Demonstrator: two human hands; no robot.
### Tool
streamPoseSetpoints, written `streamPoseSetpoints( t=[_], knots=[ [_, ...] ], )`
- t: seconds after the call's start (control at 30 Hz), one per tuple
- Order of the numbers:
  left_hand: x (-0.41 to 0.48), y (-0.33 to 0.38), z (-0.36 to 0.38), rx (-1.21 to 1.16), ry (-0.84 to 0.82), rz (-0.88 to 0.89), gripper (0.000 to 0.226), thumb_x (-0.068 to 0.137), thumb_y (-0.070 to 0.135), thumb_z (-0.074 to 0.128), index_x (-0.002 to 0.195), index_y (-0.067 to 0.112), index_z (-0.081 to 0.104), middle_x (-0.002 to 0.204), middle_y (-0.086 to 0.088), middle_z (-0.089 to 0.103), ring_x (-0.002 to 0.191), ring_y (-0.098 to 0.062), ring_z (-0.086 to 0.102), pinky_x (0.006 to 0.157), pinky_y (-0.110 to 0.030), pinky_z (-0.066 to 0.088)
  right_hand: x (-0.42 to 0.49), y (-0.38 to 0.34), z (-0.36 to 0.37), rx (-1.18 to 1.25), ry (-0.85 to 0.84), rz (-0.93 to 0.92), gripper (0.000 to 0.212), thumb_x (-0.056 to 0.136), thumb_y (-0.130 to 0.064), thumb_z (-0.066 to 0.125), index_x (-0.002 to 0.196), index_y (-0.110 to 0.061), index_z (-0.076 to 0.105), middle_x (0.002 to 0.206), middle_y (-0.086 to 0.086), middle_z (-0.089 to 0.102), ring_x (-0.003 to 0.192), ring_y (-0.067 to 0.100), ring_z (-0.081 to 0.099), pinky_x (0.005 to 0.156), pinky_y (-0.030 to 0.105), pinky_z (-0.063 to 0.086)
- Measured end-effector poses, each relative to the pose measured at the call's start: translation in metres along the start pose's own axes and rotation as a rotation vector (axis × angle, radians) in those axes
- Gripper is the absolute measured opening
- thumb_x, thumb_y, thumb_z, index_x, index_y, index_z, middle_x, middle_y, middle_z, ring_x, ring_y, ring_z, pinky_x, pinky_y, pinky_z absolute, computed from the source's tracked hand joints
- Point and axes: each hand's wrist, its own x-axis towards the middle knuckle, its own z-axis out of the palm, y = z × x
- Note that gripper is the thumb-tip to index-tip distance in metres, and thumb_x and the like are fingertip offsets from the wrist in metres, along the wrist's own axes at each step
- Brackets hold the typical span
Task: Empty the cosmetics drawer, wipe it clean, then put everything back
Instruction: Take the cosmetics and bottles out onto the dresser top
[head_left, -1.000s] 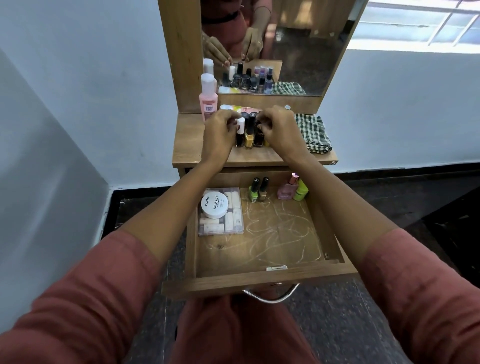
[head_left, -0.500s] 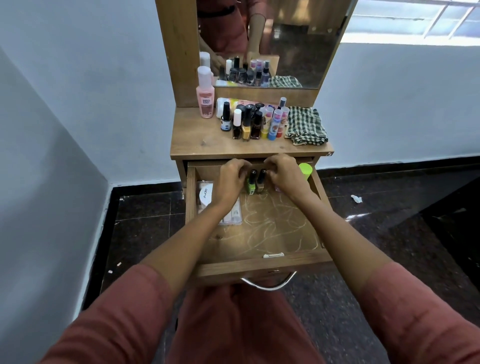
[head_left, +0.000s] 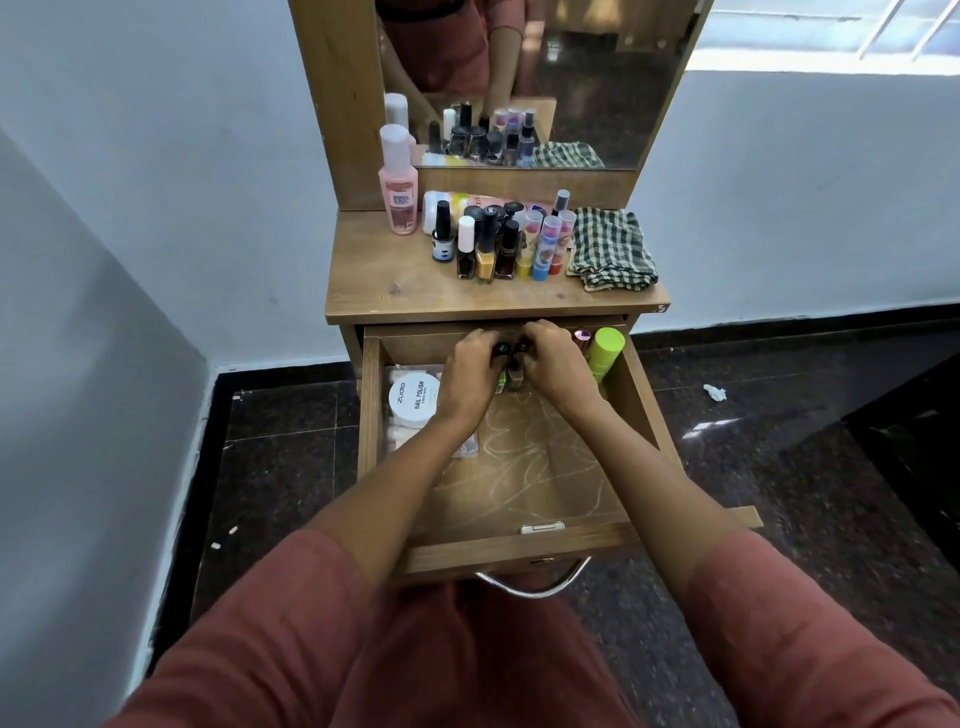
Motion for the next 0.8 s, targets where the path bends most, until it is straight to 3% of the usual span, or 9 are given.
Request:
streamPoseSetpoints(
  t=[0.3,0.47,0.6,0.8],
  knots=[
    [-0.009,0.007,-0.006,-0.194,0.033,-0.052,0.033,0.08,-0.006,0.055,0.105,0.011,0.068,0.104,-0.006,0.071,0.096,-0.018,0.065,0.085,-0.029,0.052,-0.005,-0.002,-0.002,0.072,0.031,-0.03,0.02,0.076,0.007,0.055,0.094,0.003,0.063,0.098,0.018,0.063,0.093,0.031,0.059,0.082,0.041,0.048],
    [-0.014,0.012,-0.02,-0.2,0.077,-0.049,0.03,0.08,-0.003,0.056,0.105,0.009,0.068,0.102,-0.009,0.071,0.092,-0.02,0.066,0.085,-0.034,0.054,-0.01,-0.012,-0.019,0.122,0.117,-0.079,0.018,0.076,0.005,0.059,0.091,-0.001,0.068,0.095,0.016,0.067,0.089,0.026,0.061,0.077,0.029,0.048],
    [-0.013,0.026,-0.044,-0.21,0.143,0.029,0.029,0.083,-0.005,0.056,0.11,0.001,0.065,0.107,-0.015,0.068,0.097,-0.021,0.064,0.081,-0.012,0.044,-0.013,-0.029,-0.041,0.169,0.218,-0.169,0.018,0.077,0.006,0.062,0.094,0.005,0.067,0.092,0.02,0.068,0.077,0.02,0.057,0.069,0.011,0.043],
    [0.002,0.039,-0.083,-0.197,0.255,0.11,0.029,0.081,-0.002,0.06,0.11,0.002,0.065,0.106,-0.012,0.069,0.089,-0.014,0.064,0.072,-0.002,0.045,0.0,-0.052,-0.061,0.229,0.309,-0.236,0.021,0.079,0.007,0.062,0.098,0.005,0.067,0.096,0.017,0.068,0.08,0.019,0.06,0.068,0.007,0.046]
  ],
)
